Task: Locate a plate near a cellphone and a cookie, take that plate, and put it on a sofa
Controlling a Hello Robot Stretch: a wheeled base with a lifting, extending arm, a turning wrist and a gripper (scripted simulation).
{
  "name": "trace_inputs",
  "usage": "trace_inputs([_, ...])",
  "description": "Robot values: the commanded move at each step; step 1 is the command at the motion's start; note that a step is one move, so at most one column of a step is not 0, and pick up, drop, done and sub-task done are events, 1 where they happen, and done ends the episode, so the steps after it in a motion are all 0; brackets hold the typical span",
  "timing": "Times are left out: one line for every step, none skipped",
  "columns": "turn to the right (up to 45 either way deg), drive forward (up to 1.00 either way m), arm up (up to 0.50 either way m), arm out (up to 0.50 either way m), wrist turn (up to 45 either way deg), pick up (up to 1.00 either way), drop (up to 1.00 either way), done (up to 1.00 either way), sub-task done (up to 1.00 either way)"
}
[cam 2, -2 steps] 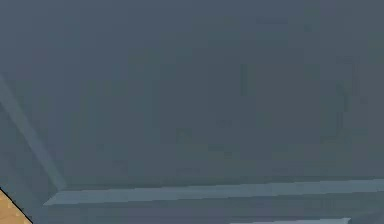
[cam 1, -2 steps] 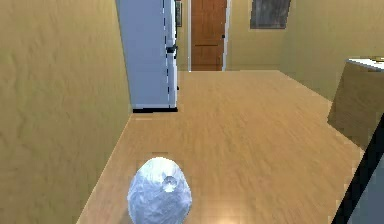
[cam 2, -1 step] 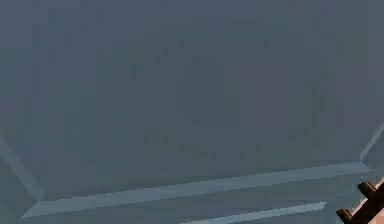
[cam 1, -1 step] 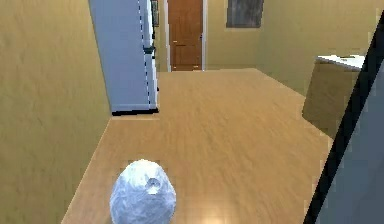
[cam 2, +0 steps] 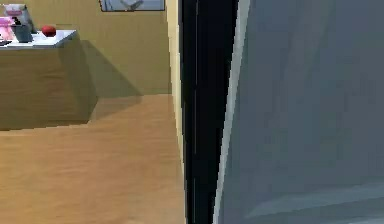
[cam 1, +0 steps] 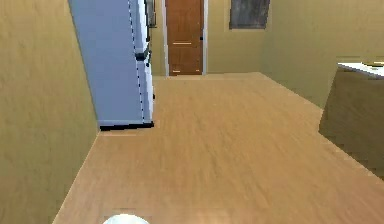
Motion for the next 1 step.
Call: trace_inputs([45.0, 0.0, 0.0, 0.0, 0.0, 0.0, 0.0, 0.0, 0.0])
